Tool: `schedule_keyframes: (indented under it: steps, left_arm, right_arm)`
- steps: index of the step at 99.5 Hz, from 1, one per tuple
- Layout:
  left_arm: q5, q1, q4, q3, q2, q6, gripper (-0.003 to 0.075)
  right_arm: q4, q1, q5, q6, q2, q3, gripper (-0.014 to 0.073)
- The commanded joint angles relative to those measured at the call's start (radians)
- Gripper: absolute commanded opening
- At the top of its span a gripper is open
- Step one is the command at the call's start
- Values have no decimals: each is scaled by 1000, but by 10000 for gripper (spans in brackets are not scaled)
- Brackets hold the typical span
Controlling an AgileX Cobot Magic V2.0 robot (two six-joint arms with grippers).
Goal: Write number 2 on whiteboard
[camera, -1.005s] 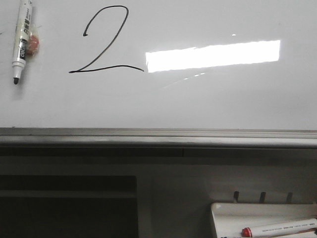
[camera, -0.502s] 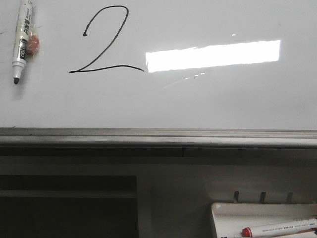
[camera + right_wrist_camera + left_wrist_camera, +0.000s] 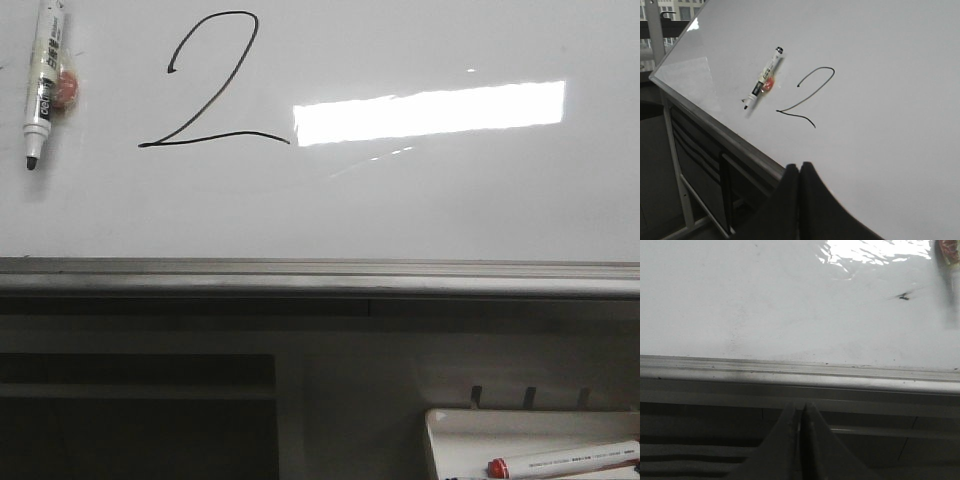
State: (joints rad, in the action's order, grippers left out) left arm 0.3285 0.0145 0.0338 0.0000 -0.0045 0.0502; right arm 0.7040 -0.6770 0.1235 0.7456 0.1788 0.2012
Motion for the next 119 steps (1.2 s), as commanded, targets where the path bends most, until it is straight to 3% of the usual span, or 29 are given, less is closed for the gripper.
schedule_keyframes:
  steps: [1,5,10,19,32,63,77,103,119]
  left_arm:
    - [-59,-1,1,12,-27,12,-20]
    - [-59,-1,1,12,-27,12,-20]
    - [-59,-1,1,12,-27,12,-20]
    - [-59,-1,1,12,-27,12,-20]
    - [-59,-1,1,12,-27,12,-20]
    - [-59,-1,1,12,-27,12,-20]
    - [-59,-1,1,12,-27,12,-20]
    - [-59,-1,1,12,-27,12,-20]
    - [-59,-1,1,12,-27,12,-20]
  right_arm:
    - [-373,1,-40,-436,9,41,-71]
    - [-562,1,-42,-583,9,41,-71]
    - [-693,1,-54,-746,9,41,-71]
    - [-782,4,-129,-794,9,41,-71]
    - [-792,75,-238,-793,9,41,-71]
    - [-790,554,-308,-793,9,10,-71]
    - [-790,691,-308,-793,9,10,-71]
    - [-790,750,-272,-793,-6,-4,-71]
    - [-790,750,-274,-793,-136,-138,-71]
